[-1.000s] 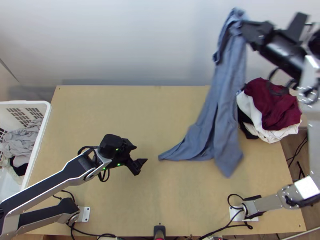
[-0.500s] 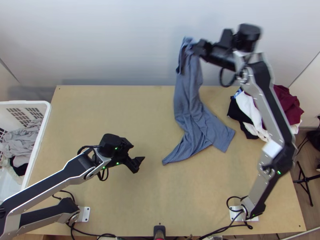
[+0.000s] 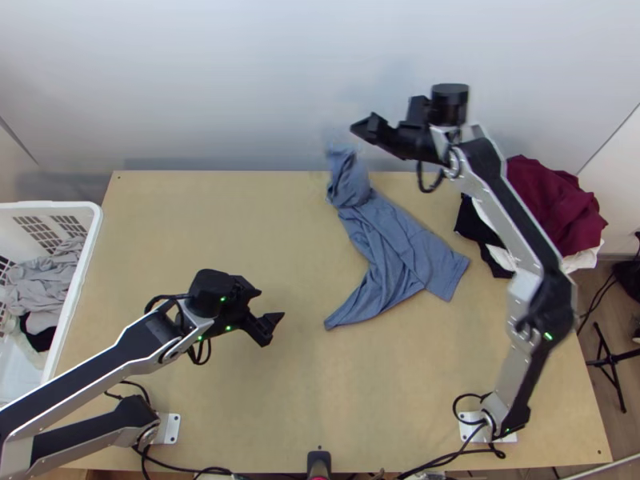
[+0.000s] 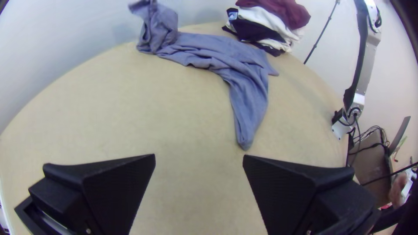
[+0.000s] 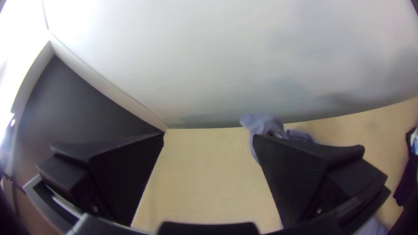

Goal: Fold the t-shirt

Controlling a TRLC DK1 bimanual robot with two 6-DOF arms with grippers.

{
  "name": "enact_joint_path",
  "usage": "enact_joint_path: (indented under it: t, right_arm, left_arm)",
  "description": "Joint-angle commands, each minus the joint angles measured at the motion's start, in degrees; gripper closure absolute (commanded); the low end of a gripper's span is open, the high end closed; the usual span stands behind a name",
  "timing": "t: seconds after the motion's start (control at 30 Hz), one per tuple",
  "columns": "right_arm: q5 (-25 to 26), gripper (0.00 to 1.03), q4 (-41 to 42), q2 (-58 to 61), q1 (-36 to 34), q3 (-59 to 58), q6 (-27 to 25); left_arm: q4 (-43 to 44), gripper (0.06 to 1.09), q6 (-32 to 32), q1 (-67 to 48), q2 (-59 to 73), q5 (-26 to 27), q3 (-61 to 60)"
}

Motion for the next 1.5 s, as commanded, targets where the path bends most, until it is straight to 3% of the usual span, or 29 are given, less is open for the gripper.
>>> enact_joint_path:
  t: [0.0,0.1,0.2,0.47,0.57,0.73,1.03,1.47]
  right_arm:
    - [0.60,0.03,-0.13,-15.19,-4.04,-14.93,-2.27]
    - [0.43,0.04,-2.24,-24.77,-5.71,-23.37,-7.36]
    - [0.43,0.06,-6.81,-33.21,-6.33,-31.01,-16.59]
    - [0.16,0.07,-33.35,-41.47,-9.40,-37.96,-47.62]
    - [0.16,0.07,-40.56,-41.73,-9.32,-38.57,-55.09]
    - [4.12,0.07,-41.18,-42.61,-10.19,-44.90,-66.69]
    - [15.89,0.07,-34.50,-39.19,-7.91,-57.47,-75.39]
    - [22.31,0.11,-24.04,-30.31,-8.70,-62.21,-78.47]
  left_arm:
    - [-1.34,0.11,-0.72,1.71,-2.99,0.08,-0.61]
    - [-2.04,0.11,-0.98,2.50,-4.13,0.08,-0.53]
    - [-3.10,0.11,-0.98,3.29,-5.01,0.00,-0.18]
    - [-5.47,0.11,-1.07,4.17,-5.80,0.08,0.70]
    - [-5.91,0.11,-1.42,4.25,-5.80,0.08,0.53]
    - [-6.35,0.11,-1.69,4.34,-6.07,0.08,0.09]
    - [-6.44,0.11,-1.60,4.25,-6.95,0.08,-1.58]
    - [-6.97,0.11,-1.60,4.87,-8.00,0.00,-1.58]
